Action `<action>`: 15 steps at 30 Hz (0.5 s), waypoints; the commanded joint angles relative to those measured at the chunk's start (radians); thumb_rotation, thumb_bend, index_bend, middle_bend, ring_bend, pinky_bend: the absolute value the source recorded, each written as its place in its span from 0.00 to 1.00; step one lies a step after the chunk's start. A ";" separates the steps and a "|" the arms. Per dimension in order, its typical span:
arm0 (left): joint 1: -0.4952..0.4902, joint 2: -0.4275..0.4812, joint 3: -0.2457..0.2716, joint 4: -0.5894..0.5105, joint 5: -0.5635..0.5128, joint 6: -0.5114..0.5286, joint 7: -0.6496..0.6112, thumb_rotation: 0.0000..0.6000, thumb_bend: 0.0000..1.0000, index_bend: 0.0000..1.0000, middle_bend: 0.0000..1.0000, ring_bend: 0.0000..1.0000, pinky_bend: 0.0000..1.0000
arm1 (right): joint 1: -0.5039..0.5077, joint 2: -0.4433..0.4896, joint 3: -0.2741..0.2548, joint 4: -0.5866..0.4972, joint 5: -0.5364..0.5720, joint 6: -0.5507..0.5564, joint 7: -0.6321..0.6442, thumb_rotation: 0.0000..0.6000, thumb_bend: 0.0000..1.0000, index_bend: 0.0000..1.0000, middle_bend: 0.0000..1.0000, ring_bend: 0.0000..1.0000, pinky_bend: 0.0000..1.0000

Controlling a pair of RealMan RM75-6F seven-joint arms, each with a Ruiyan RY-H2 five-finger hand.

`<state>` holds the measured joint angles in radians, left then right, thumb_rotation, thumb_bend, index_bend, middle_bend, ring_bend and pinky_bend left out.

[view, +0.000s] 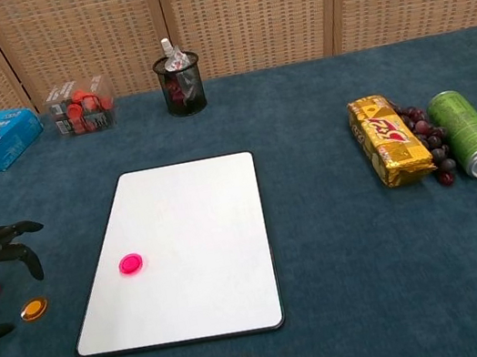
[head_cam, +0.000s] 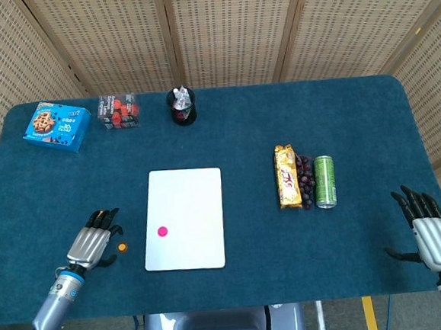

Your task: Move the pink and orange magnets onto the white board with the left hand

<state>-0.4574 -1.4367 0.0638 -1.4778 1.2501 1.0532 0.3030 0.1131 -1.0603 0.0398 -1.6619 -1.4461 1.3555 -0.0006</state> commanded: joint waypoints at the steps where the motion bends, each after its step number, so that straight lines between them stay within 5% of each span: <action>1: 0.000 -0.007 -0.005 0.003 -0.003 -0.004 0.008 1.00 0.29 0.34 0.00 0.00 0.00 | 0.000 0.000 0.000 0.000 0.000 -0.001 0.000 1.00 0.10 0.05 0.00 0.00 0.00; 15: 0.002 -0.034 -0.017 0.013 -0.015 -0.023 0.049 1.00 0.31 0.40 0.00 0.00 0.00 | 0.000 0.002 0.000 -0.003 0.005 -0.004 -0.001 1.00 0.10 0.05 0.00 0.00 0.00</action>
<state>-0.4558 -1.4706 0.0468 -1.4656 1.2357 1.0310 0.3517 0.1137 -1.0580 0.0395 -1.6651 -1.4411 1.3513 -0.0011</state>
